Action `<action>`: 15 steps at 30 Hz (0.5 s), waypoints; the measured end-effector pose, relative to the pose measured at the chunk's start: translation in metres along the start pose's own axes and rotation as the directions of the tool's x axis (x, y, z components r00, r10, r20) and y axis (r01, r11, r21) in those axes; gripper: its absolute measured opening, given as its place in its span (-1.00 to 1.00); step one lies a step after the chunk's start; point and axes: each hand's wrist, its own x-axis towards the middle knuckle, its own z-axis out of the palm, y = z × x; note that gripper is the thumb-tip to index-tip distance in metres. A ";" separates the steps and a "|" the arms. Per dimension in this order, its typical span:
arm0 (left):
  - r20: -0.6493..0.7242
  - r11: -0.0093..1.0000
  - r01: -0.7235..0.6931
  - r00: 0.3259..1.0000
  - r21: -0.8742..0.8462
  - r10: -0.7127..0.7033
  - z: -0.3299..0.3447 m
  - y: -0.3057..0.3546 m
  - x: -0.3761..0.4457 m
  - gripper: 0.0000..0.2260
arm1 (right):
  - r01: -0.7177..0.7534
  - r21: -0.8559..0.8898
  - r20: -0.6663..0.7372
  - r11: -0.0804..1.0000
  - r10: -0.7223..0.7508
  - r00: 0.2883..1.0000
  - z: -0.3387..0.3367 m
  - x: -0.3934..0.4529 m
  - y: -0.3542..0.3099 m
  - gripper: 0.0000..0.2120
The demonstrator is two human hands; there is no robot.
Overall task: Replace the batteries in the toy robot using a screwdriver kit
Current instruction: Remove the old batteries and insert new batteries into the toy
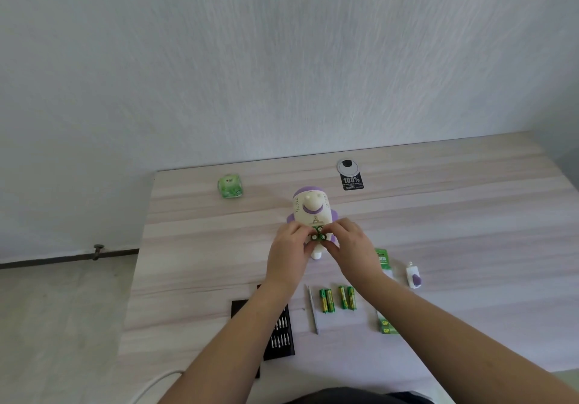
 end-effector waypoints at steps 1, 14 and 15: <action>0.002 1.000 0.007 1.000 -0.002 -0.007 0.001 -0.001 0.001 -0.84 | -0.002 -0.004 -0.004 1.000 0.002 1.000 0.001 0.000 0.001 -0.83; 0.068 0.986 0.125 0.991 -0.113 -0.118 0.000 -0.018 -0.012 -0.68 | -0.352 0.263 0.086 0.898 0.342 0.936 -0.004 0.000 -0.002 -0.65; 0.077 0.980 0.147 0.988 -0.138 -0.137 0.000 -0.018 -0.012 -0.66 | -0.369 0.267 0.114 0.890 0.351 0.929 -0.004 0.001 -0.002 -0.62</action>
